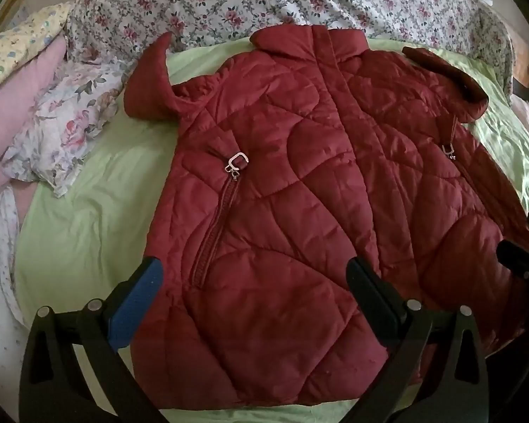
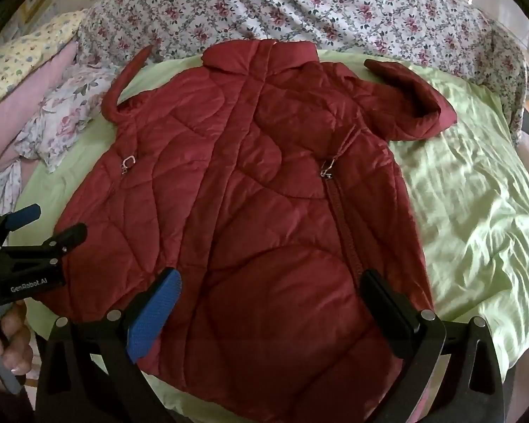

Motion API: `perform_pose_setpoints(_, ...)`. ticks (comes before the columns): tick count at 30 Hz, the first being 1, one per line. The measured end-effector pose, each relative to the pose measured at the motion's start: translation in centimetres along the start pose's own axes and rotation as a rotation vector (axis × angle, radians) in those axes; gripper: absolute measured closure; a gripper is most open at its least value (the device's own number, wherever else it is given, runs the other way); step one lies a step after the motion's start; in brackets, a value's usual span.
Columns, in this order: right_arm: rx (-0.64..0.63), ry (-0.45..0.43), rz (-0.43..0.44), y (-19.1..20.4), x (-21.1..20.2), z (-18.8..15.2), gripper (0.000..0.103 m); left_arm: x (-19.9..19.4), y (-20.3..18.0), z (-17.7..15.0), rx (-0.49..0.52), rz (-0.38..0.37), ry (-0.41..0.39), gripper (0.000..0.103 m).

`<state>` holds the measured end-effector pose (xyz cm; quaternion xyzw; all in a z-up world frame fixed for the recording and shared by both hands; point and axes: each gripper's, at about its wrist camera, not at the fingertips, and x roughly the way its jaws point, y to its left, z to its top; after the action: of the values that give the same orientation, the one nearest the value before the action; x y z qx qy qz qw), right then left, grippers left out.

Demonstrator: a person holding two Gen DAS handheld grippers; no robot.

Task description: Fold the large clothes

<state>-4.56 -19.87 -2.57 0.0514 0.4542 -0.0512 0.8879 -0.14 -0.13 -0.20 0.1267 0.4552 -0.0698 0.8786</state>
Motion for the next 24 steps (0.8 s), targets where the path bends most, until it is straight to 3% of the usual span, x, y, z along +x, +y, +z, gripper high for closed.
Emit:
perform_pose_setpoints(20, 0.001, -0.003, -0.003, -0.5, 0.5, 0.2, 0.001, 0.7, 0.4, 0.1, -0.008, 0.004, -0.002, 0.0)
perform_pose_setpoints(24, -0.017, -0.01, -0.052, -0.4, 0.8, 0.2, 0.001, 0.8, 0.4, 0.1, -0.007, 0.012, -0.008, 0.0)
